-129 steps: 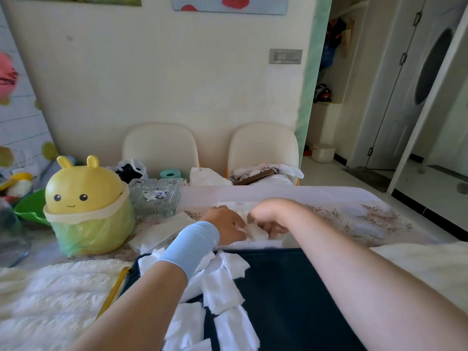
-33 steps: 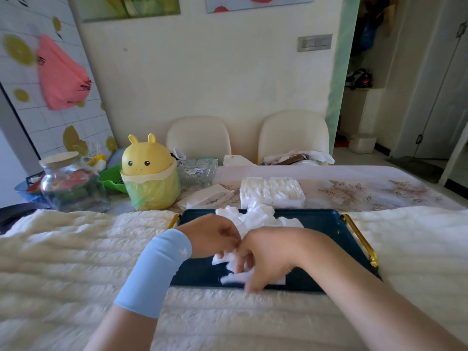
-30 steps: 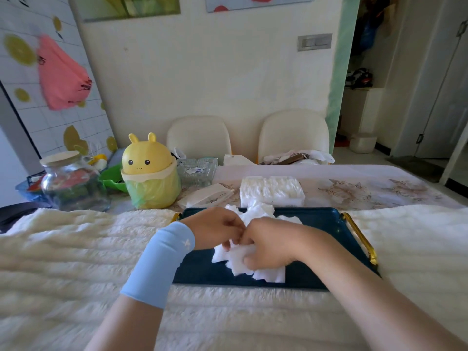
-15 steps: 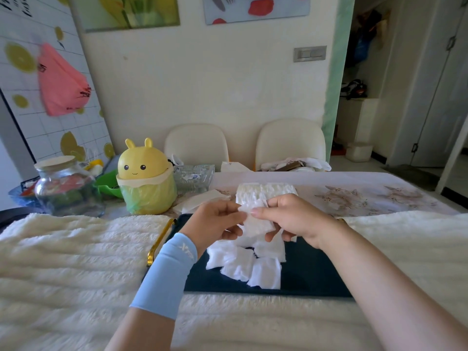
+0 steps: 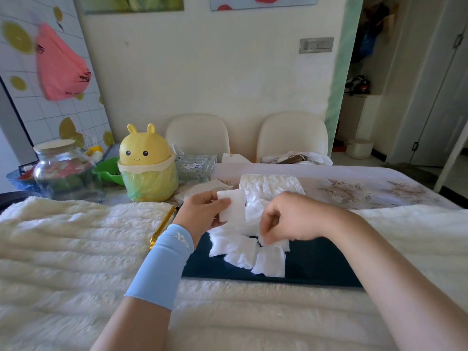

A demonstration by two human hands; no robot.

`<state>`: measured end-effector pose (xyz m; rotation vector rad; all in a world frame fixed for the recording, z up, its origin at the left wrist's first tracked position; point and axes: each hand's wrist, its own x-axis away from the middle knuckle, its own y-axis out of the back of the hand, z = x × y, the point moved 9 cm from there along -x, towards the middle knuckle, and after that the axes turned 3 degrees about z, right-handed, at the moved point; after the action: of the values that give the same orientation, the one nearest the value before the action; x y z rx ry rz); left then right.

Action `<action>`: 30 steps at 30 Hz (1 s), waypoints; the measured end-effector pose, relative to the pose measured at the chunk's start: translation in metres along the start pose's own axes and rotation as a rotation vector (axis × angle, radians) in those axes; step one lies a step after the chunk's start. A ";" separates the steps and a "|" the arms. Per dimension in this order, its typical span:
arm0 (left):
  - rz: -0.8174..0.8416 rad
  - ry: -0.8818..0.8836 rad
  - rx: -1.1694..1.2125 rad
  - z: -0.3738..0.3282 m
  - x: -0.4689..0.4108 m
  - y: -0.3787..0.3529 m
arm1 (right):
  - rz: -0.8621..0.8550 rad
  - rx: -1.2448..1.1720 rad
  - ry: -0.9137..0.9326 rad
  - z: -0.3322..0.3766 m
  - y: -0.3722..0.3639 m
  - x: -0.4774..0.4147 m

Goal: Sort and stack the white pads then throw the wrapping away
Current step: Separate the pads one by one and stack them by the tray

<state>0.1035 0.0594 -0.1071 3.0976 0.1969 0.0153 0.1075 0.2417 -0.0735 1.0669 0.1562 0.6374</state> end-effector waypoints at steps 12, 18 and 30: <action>0.032 -0.024 -0.090 -0.002 0.008 -0.010 | 0.182 0.377 -0.122 0.001 -0.029 0.009; 0.039 -0.019 -0.081 -0.004 0.010 -0.018 | 0.000 -0.222 0.091 0.007 0.005 0.010; 0.144 0.068 0.058 -0.003 0.024 -0.040 | -0.051 -0.721 0.135 -0.010 0.017 0.004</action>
<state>0.1222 0.1022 -0.1058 3.1641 -0.0253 0.1211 0.0996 0.2572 -0.0636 0.3250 0.0598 0.6477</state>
